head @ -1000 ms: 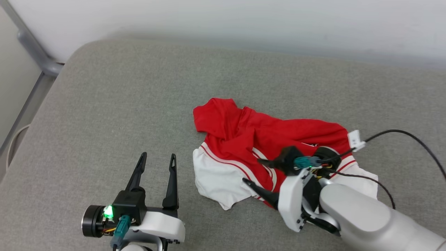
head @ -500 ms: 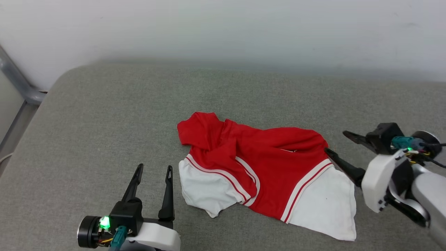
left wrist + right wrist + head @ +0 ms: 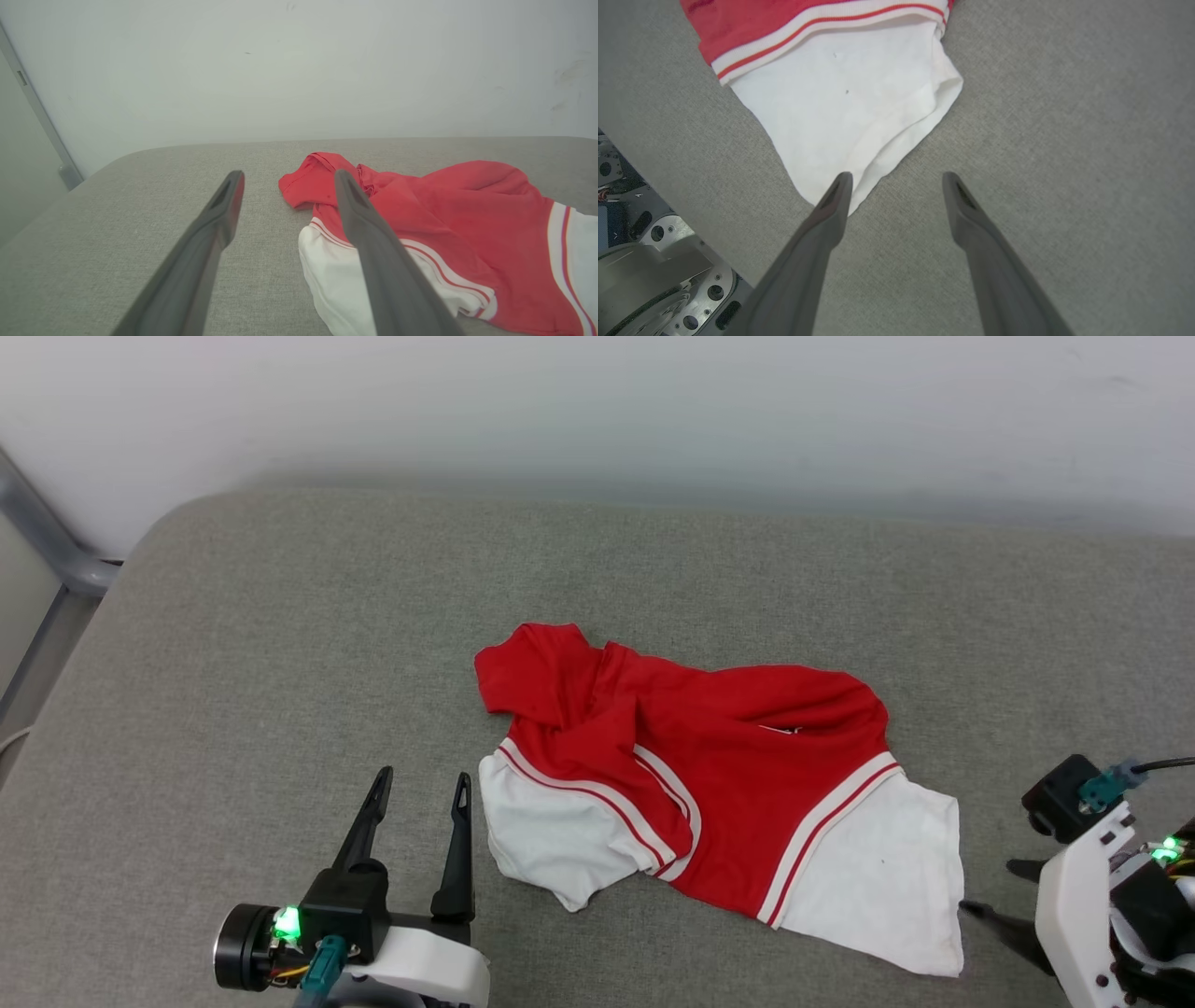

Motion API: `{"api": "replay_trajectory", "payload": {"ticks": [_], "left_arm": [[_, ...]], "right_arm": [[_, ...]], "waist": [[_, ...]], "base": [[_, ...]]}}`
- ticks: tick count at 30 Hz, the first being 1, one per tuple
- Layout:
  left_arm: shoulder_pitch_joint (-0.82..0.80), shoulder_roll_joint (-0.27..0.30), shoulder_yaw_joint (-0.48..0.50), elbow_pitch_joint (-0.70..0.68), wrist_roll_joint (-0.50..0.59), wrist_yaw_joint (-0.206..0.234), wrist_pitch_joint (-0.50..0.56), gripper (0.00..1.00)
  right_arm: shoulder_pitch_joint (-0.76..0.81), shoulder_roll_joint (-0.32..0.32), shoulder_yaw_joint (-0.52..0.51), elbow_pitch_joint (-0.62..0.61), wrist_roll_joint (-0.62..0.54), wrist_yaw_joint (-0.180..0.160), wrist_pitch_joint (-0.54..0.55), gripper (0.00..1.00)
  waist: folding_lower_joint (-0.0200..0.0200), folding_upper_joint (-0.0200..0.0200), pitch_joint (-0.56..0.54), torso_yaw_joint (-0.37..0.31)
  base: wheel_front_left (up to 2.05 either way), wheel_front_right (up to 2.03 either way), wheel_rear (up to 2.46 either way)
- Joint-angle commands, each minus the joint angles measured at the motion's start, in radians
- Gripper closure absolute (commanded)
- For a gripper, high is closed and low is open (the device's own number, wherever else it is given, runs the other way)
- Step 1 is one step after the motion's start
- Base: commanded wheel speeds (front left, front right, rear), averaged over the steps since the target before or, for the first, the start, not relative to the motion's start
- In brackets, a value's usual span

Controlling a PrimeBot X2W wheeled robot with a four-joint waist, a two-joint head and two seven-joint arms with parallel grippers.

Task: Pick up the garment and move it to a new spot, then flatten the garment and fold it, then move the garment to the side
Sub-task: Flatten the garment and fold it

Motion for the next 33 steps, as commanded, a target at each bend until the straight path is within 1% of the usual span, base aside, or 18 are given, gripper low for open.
{"api": "replay_trajectory", "payload": {"ticks": [1,6,10,12,15,16,17,18,23,28,33], "left_arm": [[-0.012,0.0,-0.001,-0.003,-0.005,0.0,-0.003,0.0],[-0.026,0.0,-0.011,-0.003,-0.01,0.007,-0.003,0.0],[-0.041,-0.001,-0.019,-0.003,-0.015,0.011,-0.003,0.0],[-0.042,-0.001,-0.02,-0.001,-0.016,0.013,-0.003,0.0],[-0.039,-0.001,-0.02,0.0,-0.016,0.017,-0.003,0.0],[-0.036,-0.001,-0.018,0.0,-0.017,0.02,-0.003,0.0],[-0.032,-0.001,-0.016,0.001,-0.017,0.019,-0.003,0.0],[-0.029,-0.001,-0.014,0.003,-0.017,0.02,-0.003,0.0],[-0.028,-0.001,-0.012,0.007,-0.015,0.018,-0.003,0.0],[-0.022,-0.001,-0.008,0.008,-0.012,0.015,-0.003,0.0],[-0.019,-0.001,-0.005,0.005,-0.01,0.012,-0.003,0.0]], "right_arm": [[0.022,0.02,-0.005,0.003,-0.001,-0.001,0.011,0.0],[0.05,0.092,-0.024,0.062,-0.024,-0.001,0.035,0.0],[0.07,0.142,-0.002,0.133,-0.047,-0.001,0.041,0.0],[0.079,0.165,0.013,0.164,-0.056,-0.001,0.036,0.0],[0.081,0.186,0.023,0.176,-0.05,-0.001,-0.002,0.0],[0.076,0.186,0.018,0.177,-0.047,-0.001,-0.017,0.52],[0.068,0.183,0.009,0.179,-0.047,-0.001,-0.034,0.78],[0.06,0.174,0.002,0.182,-0.047,-0.001,-0.046,1.0],[0.039,0.122,-0.083,0.216,-0.033,-0.001,-0.113,1.0],[0.074,0.073,-0.176,0.292,-0.017,-0.001,-0.143,1.0],[0.114,0.064,-0.263,0.409,0.013,-0.001,-0.162,1.0]], "waist": [[0.0,0.0,0.011,0.007],[0.0,0.0,0.039,0.023],[0.0,0.0,0.055,0.037],[0.0,0.0,0.059,0.04],[0.0,0.0,0.06,0.04],[0.0,0.0,0.059,0.037],[0.0,0.0,0.057,0.033],[0.0,0.0,0.054,0.03],[0.0,0.0,0.034,0.017],[0.0,0.0,0.022,0.011],[0.0,0.0,0.022,0.013]], "base": [[0.0,0.0,0.0],[0.0,0.0,0.0],[0.0,0.0,0.0],[0.0,0.0,0.0],[0.0,0.0,0.0],[0.0,0.0,0.0],[0.0,0.0,0.0],[0.0,0.0,0.0],[0.0,0.0,0.0],[0.0,0.0,0.0],[0.0,0.0,0.0]]}}
